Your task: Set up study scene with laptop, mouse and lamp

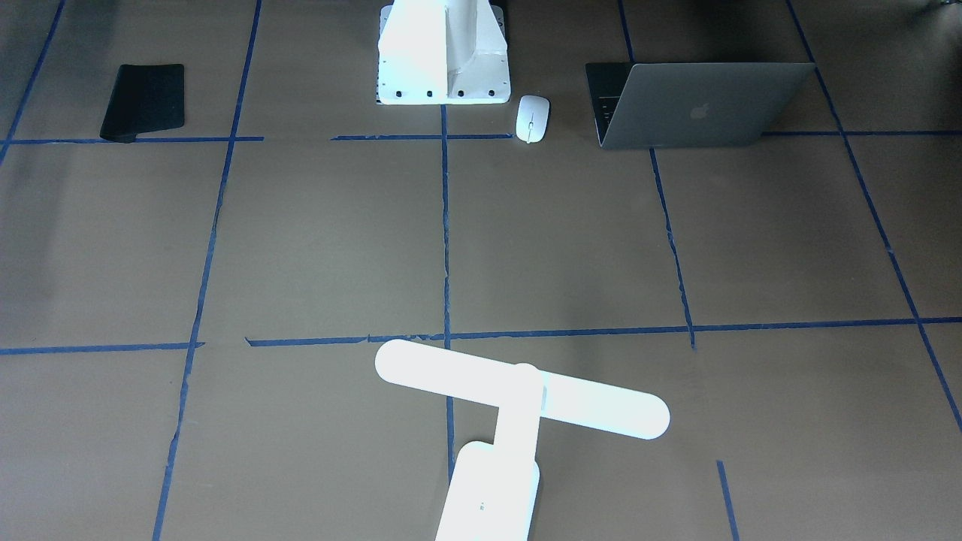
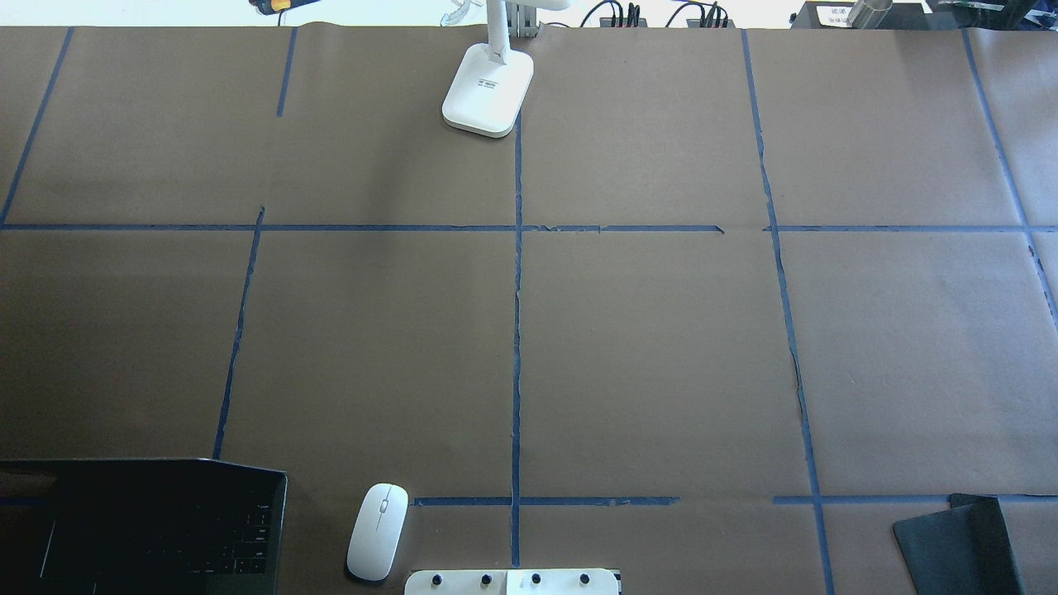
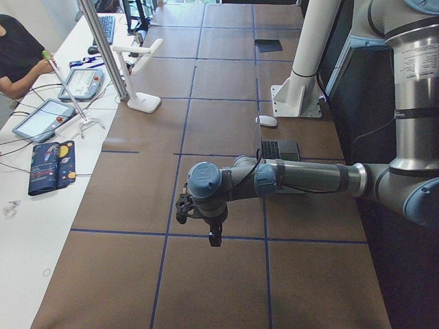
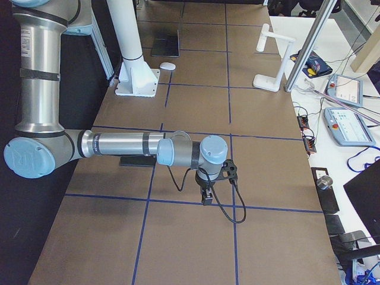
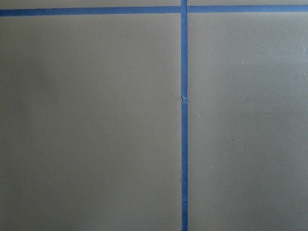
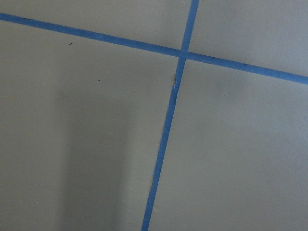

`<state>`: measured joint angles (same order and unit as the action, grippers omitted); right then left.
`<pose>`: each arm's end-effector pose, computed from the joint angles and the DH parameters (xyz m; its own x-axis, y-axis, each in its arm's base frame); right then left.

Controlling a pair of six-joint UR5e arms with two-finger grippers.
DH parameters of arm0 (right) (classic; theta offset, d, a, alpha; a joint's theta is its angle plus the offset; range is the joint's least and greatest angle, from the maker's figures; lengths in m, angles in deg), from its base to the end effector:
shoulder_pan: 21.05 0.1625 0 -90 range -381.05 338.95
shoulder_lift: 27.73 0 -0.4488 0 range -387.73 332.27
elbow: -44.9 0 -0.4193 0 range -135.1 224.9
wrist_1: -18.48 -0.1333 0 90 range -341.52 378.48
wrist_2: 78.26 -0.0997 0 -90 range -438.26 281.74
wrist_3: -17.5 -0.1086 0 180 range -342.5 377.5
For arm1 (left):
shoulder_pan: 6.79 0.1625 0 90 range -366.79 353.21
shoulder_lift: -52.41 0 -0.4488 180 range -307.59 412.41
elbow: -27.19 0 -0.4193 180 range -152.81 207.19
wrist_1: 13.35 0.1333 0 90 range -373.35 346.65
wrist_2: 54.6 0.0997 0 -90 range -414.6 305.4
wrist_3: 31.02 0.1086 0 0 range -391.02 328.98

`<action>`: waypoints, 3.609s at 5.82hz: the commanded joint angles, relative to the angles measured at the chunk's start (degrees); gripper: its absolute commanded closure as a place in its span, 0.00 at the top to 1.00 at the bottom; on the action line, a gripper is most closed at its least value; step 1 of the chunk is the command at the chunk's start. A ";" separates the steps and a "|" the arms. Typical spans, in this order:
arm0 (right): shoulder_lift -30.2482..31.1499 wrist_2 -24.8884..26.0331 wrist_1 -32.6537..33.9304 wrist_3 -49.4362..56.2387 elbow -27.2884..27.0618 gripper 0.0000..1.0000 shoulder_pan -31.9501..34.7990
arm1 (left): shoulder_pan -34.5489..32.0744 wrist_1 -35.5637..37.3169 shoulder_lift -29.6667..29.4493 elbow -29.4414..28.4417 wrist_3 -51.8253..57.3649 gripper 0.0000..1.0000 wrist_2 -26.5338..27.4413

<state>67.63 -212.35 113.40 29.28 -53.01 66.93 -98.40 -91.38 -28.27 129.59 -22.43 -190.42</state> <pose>0.0410 -0.4751 0.6727 0.6965 -0.2005 0.6890 0.1812 0.9782 0.1014 -0.0676 -0.4311 0.6730 0.6899 0.0186 -0.7237 -0.0761 0.9960 -0.0470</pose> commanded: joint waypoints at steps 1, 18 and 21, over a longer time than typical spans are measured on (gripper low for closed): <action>0.00 -0.03 0.00 -0.35 0.35 1.00 0.00 | 0.12 -1.33 -0.09 0.08 -0.06 1.00 2.03; -0.18 -0.73 -0.09 -0.26 0.79 1.00 -0.26 | 23.61 -9.15 9.31 29.76 -57.82 1.00 -5.77; 0.44 -0.73 -5.62 -0.61 2.20 1.00 -1.06 | 42.49 -18.27 9.05 34.88 -101.62 0.99 2.77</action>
<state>67.99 -212.95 108.53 28.72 -51.01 66.03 -62.31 -106.95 -19.17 163.67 -110.79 -192.83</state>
